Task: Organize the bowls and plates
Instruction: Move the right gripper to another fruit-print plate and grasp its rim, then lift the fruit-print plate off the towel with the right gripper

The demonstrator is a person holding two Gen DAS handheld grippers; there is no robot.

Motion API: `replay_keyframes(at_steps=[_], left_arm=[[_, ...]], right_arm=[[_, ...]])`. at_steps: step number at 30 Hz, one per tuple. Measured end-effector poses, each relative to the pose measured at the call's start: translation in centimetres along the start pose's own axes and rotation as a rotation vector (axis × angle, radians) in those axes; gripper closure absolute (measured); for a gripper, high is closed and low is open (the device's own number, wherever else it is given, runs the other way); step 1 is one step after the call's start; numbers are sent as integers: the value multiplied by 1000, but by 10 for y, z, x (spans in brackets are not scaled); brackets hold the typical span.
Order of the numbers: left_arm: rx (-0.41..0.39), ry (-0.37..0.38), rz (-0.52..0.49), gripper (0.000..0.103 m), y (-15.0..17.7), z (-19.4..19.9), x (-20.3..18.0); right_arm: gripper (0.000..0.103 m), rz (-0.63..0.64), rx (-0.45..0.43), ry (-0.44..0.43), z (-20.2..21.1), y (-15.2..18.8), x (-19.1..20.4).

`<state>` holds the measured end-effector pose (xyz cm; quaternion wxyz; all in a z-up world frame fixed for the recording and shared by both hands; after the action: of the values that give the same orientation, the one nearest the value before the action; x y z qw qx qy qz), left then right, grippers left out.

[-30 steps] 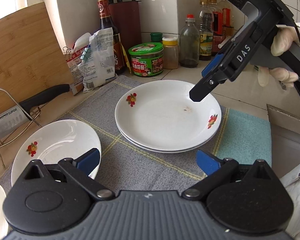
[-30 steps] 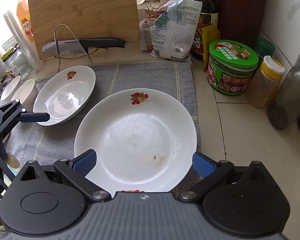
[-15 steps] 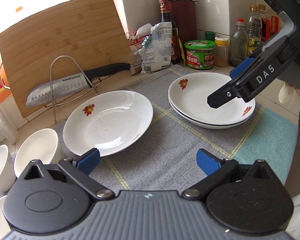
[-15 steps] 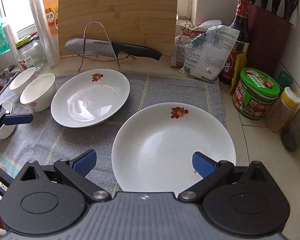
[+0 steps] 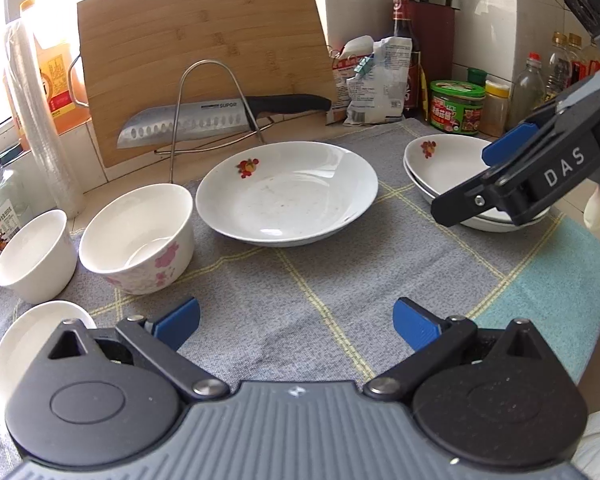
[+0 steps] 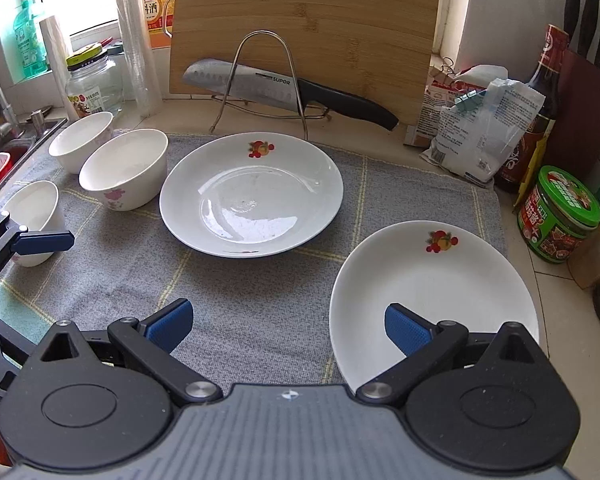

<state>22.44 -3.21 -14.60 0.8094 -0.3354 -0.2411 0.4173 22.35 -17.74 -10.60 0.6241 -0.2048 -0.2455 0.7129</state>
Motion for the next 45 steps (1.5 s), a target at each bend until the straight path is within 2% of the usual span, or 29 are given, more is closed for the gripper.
replay_keyframes(at_steps=[9,20,27,33,40,45], left_arm=[[47,-86,104,1,-3,-23,2],[106,-177,167,1,-16,-48,-14],[120,-222,178,1,-22,-59,-19],[142,-201,171,1,-24,-75,-21],[143,-158,200,1,-26,-89,-16],[138,-140,220,1,-27,-97,-13]], right_arm=[[0,114,14,-59,-29,-27,-2],[0,191,32,-165,-57,-52,-23],[0,213,75,-256,-73,-67,-29],[0,241,102,-269,-93,-83,-30],[0,201,181,-271,-126,-94,-36],[0,165,235,-307,-145,-96,-38]])
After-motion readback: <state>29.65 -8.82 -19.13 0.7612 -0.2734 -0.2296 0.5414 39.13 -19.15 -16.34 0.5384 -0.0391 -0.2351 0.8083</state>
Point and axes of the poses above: each gripper's, at about its wrist camera, not at the fingertips, and z roughly against the way its jaws point, x to its left, y to its underside, the point moved 9 cm from there along -z, roughly the way its jaws point, and after that the axes turned 2 degrees about -y, right-handed, at the moved point
